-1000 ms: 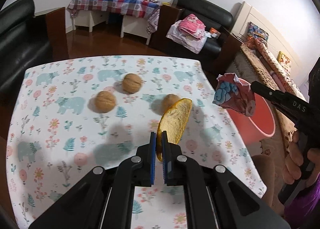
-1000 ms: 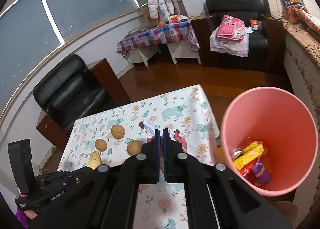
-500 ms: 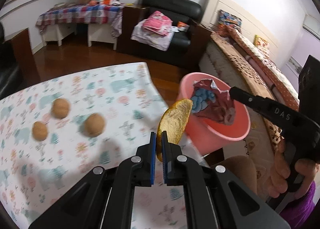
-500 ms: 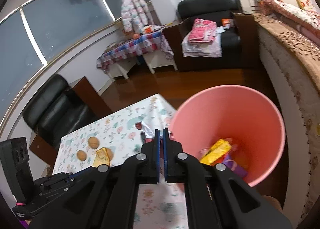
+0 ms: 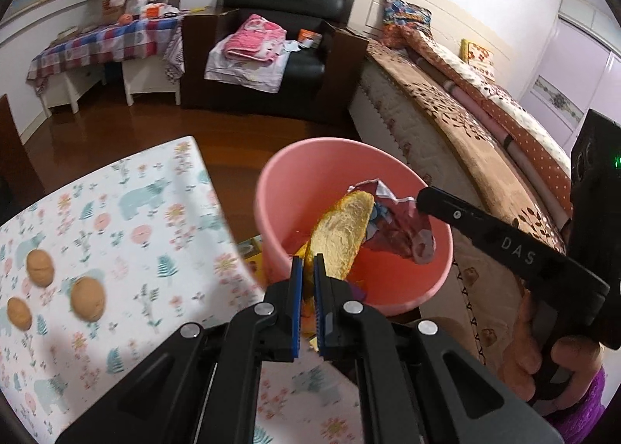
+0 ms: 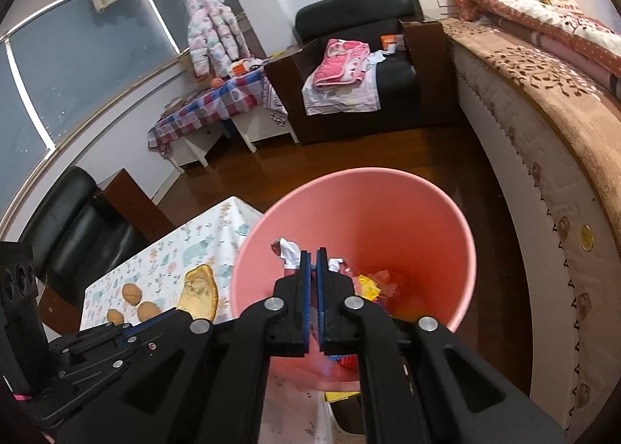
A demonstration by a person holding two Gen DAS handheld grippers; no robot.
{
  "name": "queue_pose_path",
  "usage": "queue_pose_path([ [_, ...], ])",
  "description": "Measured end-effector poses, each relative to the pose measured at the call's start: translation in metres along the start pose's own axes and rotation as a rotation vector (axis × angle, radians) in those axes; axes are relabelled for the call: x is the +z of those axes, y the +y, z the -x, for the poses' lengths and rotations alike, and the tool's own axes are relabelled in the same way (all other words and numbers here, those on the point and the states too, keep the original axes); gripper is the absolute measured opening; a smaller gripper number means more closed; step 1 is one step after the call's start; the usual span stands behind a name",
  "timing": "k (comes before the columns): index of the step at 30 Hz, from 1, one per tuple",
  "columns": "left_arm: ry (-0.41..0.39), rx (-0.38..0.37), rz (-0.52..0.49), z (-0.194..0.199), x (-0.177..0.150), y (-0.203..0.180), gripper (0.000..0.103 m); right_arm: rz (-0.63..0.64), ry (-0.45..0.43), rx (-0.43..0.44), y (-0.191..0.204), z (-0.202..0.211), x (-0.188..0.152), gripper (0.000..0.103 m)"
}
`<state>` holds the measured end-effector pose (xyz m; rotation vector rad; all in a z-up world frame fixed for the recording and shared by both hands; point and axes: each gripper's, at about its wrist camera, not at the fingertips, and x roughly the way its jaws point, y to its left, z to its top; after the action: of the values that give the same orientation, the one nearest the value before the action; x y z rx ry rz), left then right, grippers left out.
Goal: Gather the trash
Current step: 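Carry the orange peel and crumpled wrapper over the pink bucket with both tools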
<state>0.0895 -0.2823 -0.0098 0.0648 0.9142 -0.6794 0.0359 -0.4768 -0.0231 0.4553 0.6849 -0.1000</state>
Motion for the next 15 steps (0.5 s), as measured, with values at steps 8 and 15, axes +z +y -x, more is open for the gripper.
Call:
queue_pose_path([
  [8,0.004,0.003,-0.03,-0.026,0.013,-0.025,0.005,-0.01,0.005,-0.019,-0.016,-0.003,-0.002,0.003],
  [15,0.034,0.024,-0.044,-0.05,0.015,-0.033,0.005,-0.015,0.029,-0.034,-0.025,-0.009,-0.006,0.003],
])
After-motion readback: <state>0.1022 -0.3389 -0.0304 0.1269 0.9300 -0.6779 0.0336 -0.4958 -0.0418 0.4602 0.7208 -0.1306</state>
